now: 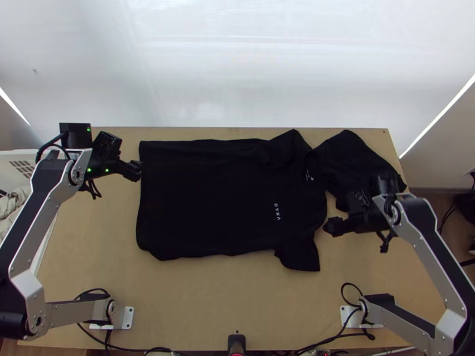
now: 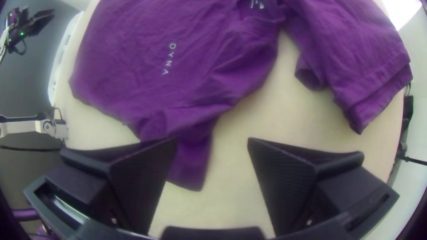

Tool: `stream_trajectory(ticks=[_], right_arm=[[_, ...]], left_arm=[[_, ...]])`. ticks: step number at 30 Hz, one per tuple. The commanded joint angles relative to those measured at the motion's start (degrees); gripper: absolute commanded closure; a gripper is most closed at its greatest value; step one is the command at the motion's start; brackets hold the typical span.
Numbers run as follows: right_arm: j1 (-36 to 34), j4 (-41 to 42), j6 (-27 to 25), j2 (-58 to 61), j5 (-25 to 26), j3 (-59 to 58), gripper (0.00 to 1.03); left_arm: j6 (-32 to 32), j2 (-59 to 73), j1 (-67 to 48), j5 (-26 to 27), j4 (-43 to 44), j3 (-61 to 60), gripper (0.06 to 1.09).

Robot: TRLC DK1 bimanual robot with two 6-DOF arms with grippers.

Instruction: Fold the t-shirt

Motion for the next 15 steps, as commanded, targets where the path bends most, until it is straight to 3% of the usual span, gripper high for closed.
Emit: stream_trajectory(ticks=[1, 3, 4, 10, 13, 15], right_arm=[[-3.0, 9.1, 2.2, -4.6, -1.3, -7.5, 0.62], [-3.2, 11.6, 2.0, -4.1, -1.4, -8.3, 0.8], [-3.7, 13.0, 2.1, -3.9, -1.4, -9.0, 0.85], [-5.3, 14.9, 1.2, 0.0, -3.5, -10.7, 0.84], [-5.3, 16.8, 1.3, 1.7, -3.6, -10.6, 0.73], [-5.3, 17.6, 1.4, 2.7, -3.7, -10.1, 0.73]], left_arm=[[-1.2, -2.2, -2.9, -2.3, -1.1, -1.8, 0.1], [-1.3, -2.6, -3.4, -3.0, -1.1, -2.8, 0.1], [-1.3, -2.8, -3.7, -3.3, -1.1, -3.1, 0.1], [-1.4, -3.7, -4.1, -4.6, -1.1, -3.3, 0.1], [-1.4, -4.0, -4.1, -4.9, -1.1, -3.4, 0.1], [-1.4, -4.1, -4.1, -5.0, -1.3, -3.4, 0.1]])
